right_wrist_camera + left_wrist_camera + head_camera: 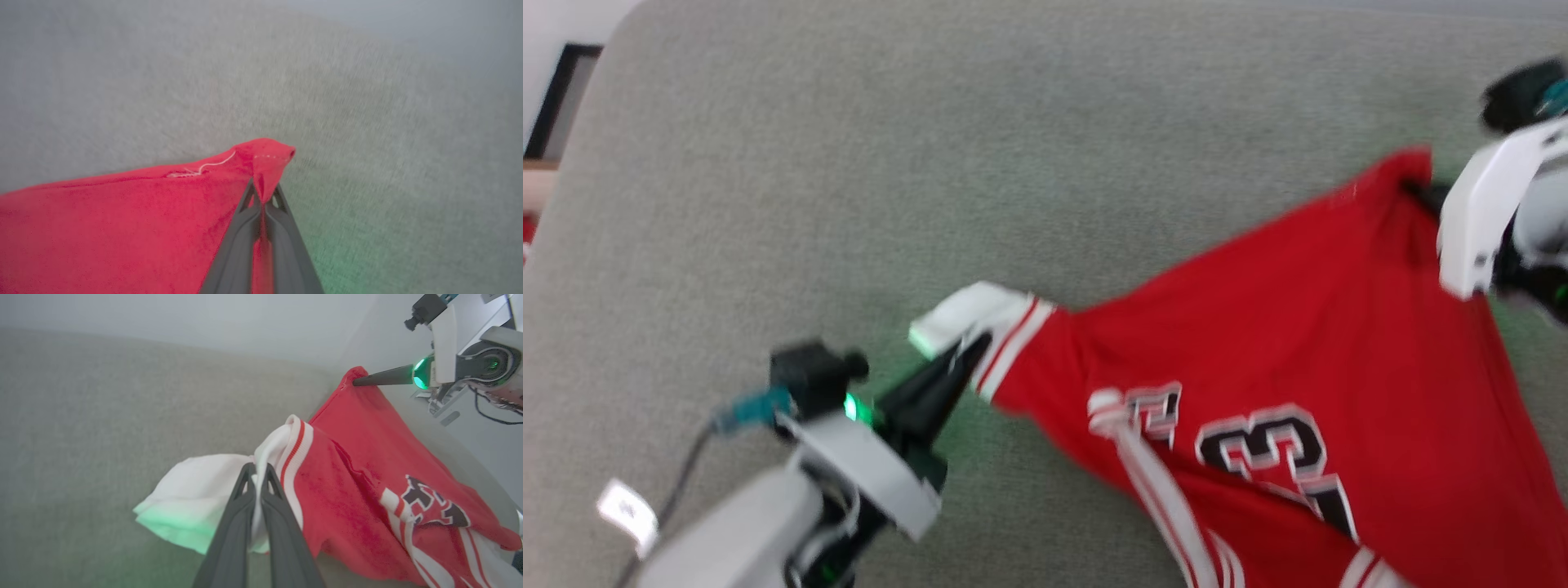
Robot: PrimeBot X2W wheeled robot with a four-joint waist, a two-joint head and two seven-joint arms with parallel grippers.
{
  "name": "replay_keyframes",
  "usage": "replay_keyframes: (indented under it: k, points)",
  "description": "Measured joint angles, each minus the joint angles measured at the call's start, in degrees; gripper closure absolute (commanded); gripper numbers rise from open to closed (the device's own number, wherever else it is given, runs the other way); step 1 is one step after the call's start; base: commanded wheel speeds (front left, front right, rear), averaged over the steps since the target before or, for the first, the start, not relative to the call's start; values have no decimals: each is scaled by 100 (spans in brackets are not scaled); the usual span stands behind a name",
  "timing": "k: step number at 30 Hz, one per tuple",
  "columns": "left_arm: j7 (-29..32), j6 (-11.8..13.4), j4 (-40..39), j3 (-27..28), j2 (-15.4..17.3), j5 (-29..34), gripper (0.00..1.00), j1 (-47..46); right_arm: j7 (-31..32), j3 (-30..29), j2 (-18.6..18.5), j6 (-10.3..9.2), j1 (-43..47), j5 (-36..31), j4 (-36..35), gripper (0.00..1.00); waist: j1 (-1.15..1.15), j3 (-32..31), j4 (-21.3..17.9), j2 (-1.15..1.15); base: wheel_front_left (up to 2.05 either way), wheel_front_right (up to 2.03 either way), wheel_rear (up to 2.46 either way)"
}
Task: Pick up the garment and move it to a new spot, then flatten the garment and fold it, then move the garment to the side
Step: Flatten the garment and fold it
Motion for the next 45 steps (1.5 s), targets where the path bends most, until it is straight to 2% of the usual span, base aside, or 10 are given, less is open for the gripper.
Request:
replay_keyframes:
  k: [5, 8, 13, 18, 23, 26, 31, 36, 41, 45]
  points:
    - [183, -3, -2, -188, 293, -448, 100, -1057, -723, -642, 226, 0, -495, -101, 598, 100, 0, -141, -217, 0, 0, 0, 0]
    - [434, -10, 220, -198, 283, -777, 100, -1863, -1206, -1089, 349, 0, -880, -210, 1022, 100, 0, -197, -375, 0, 0, 0, 0]
    - [886, -10, 1094, -96, 11, -1280, 100, -3336, -1952, -1758, 603, 0, -1765, -561, 1690, 100, 0, -209, -650, 0, 0, 0, 0]
    - [1054, -11, 2147, 14, -311, -1377, 100, -4947, -2676, -2299, 772, 1, -2878, -1063, 2231, 100, 0, -90, -876, 0, 0, 0, 0]
    - [642, -15, 3081, 35, -577, -1090, 100, -6364, -3334, -2655, 988, 2, -3783, -1524, 2778, 100, 0, 73, -1064, 0, 0, 0, 0]
    - [313, -16, 3378, -15, -717, -1027, 100, -6829, -3613, -2764, 1056, 2, -4064, -1759, 3099, 100, 0, 136, -1147, 0, 0, 0, 0]
    - [194, -15, 3485, -323, -791, -1358, 100, -6561, -3749, -2727, 1187, 1, -4012, -1927, 3585, 100, 0, 213, -1160, 0, 0, 0, 0]
    - [125, -15, 2783, -677, -722, -2084, 100, -5540, -3677, -2415, 1267, 0, -3312, -1734, 3640, 100, 0, 230, -1060, 0, 0, 0, 0]
    - [36, -14, 1773, -1132, -238, -2402, 100, -4315, -3375, -1882, 1269, 1, -2343, -1201, 3054, 100, 0, 175, -1034, 0, 0, 0, 0]
    - [21, -13, 1037, -1166, 86, -2557, 100, -3305, -2872, -1240, 1034, 0, -1247, -526, 2069, 100, 0, 80, -1054, 0, 0, 0, 0]
